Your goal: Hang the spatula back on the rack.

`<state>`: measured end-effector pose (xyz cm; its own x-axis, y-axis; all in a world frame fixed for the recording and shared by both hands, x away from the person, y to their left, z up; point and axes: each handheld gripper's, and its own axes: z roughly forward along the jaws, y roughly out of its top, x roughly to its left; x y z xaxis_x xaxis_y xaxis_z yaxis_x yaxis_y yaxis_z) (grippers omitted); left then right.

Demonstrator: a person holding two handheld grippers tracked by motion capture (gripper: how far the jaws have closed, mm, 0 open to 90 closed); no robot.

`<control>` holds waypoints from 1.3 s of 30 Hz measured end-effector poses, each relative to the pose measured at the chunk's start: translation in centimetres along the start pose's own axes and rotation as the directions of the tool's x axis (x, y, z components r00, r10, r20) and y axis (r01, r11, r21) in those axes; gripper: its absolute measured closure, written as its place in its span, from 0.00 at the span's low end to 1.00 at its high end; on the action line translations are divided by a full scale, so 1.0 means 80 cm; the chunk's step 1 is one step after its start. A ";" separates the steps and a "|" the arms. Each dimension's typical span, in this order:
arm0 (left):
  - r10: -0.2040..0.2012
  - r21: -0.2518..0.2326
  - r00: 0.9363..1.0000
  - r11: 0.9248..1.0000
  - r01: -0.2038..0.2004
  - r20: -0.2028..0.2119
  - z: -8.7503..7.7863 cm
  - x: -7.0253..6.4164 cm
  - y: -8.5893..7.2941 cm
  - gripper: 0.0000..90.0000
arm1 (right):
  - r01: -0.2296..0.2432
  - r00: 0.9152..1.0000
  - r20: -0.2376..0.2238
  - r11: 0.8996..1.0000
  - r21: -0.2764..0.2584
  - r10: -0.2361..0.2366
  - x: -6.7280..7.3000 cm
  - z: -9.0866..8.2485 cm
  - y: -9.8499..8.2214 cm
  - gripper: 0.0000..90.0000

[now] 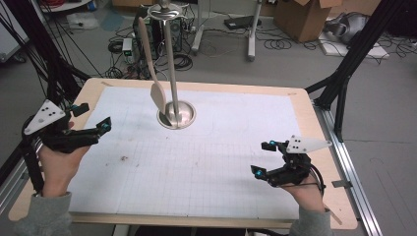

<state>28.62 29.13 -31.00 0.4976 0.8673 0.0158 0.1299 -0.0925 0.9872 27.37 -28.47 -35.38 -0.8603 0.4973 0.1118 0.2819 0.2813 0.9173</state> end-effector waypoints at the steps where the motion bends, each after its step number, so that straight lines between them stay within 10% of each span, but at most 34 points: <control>1: -0.005 0.000 1.000 1.000 0.005 -0.002 -0.003 0.001 -0.002 0.14 | 0.000 1.000 0.002 1.000 -0.005 0.000 -0.001 -0.001 0.000 0.11; 20: -0.079 -0.001 0.996 0.997 0.079 -0.031 -0.040 0.006 -0.047 0.14 | 0.009 0.998 0.060 0.997 -0.082 -0.004 -0.002 -0.016 0.002 0.11; 39: -0.053 0.014 0.999 0.998 0.053 -0.003 -0.051 -0.011 -0.054 0.14 | 0.017 0.996 0.085 0.984 -0.175 -0.002 0.004 -0.032 0.008 0.11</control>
<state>24.13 30.80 -34.60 0.4876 0.8723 -0.0365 0.1684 -0.0529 0.9843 26.21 -30.26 -33.78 -0.8217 0.5646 0.0773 0.1888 0.1417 0.9717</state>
